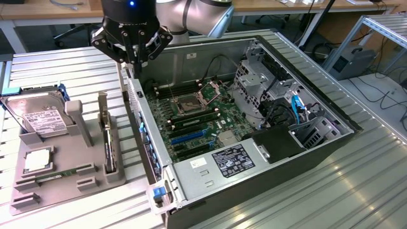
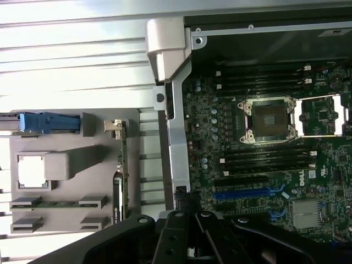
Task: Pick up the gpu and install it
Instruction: 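Reach for the gpu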
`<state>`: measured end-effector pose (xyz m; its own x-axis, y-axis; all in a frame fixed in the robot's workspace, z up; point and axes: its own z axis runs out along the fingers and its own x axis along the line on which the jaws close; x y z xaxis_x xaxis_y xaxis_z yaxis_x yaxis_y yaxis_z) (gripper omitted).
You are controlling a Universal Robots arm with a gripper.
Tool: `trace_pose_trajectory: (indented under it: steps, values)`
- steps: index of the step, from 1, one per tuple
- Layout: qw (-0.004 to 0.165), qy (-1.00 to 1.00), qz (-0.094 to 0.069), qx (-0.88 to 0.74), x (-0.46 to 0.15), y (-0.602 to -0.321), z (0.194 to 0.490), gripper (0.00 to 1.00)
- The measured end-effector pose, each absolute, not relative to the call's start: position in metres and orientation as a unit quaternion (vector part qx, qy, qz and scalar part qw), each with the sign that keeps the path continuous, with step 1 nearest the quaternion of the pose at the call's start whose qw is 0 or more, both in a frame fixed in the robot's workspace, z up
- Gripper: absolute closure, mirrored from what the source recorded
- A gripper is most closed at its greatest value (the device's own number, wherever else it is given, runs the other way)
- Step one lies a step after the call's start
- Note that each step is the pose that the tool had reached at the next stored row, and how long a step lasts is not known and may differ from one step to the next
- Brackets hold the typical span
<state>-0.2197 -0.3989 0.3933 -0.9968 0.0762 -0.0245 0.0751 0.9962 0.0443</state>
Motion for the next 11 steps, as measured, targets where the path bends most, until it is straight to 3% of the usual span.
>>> trace_pose_trajectory:
  steps: [11]
  values:
    - [0.013,0.999,0.022,0.038,-0.2246,-0.3989,0.3933,0.89]
